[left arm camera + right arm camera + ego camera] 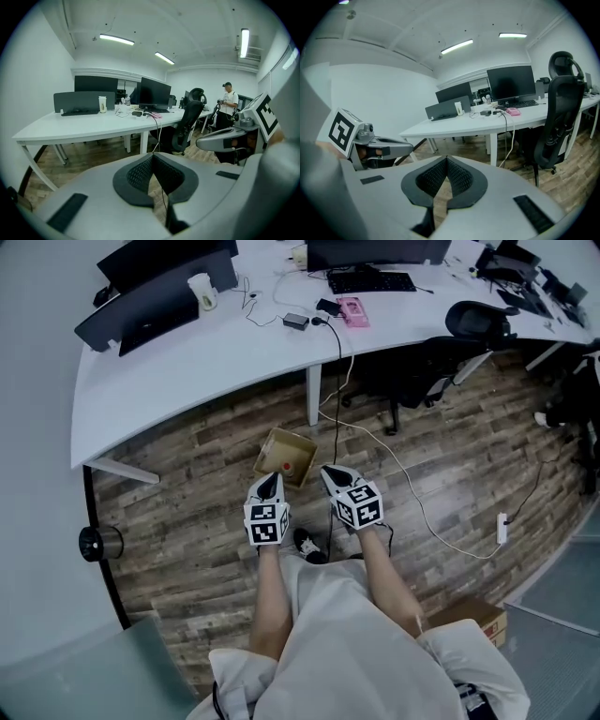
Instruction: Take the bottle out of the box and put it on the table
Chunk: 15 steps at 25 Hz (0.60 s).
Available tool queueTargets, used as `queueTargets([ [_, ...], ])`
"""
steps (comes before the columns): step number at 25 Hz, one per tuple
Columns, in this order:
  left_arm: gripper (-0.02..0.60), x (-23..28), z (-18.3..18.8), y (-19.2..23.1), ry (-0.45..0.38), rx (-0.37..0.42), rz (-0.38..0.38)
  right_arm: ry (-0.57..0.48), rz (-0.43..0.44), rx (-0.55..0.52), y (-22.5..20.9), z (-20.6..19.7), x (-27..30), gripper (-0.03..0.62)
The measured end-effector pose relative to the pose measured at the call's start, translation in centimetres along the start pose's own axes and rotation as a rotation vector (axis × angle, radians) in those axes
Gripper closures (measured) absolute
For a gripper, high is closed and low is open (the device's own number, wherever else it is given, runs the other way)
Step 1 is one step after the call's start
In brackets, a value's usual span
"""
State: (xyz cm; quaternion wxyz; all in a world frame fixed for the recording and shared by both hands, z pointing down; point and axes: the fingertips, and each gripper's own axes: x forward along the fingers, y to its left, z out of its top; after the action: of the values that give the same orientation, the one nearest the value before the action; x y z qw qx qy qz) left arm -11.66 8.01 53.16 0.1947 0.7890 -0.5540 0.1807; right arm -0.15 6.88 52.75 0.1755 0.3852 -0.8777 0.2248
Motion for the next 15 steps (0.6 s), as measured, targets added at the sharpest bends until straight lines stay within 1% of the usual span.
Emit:
queueTargets([
  [4,0.568,0.7,0.4,2.1,-0.002,0.009,-0.017,-0.013,-0.026,0.007,0.2,0.5,1.3,0.557],
  [7,0.568,1.0,0.5,3.5,-0.003,-0.005,-0.016,-0.004,-0.038,-0.001,0.1,0.7,1.9,0.557],
  [9,0.568,1.1,0.1,3.9,0.003,-0.014,-0.018,0.002,-0.047,0.003,-0.1,0.4,2.0,0.556],
  [13,0.568,1.4,0.0,4.5,0.008,-0.018,-0.024,-0.010,-0.047,0.049,-0.6,0.6,2.5,0.557],
  [15,0.568,1.5,-0.3,4.8,0.013,-0.021,-0.025,-0.002,-0.043,0.051,-0.6,0.5,3.0,0.557],
])
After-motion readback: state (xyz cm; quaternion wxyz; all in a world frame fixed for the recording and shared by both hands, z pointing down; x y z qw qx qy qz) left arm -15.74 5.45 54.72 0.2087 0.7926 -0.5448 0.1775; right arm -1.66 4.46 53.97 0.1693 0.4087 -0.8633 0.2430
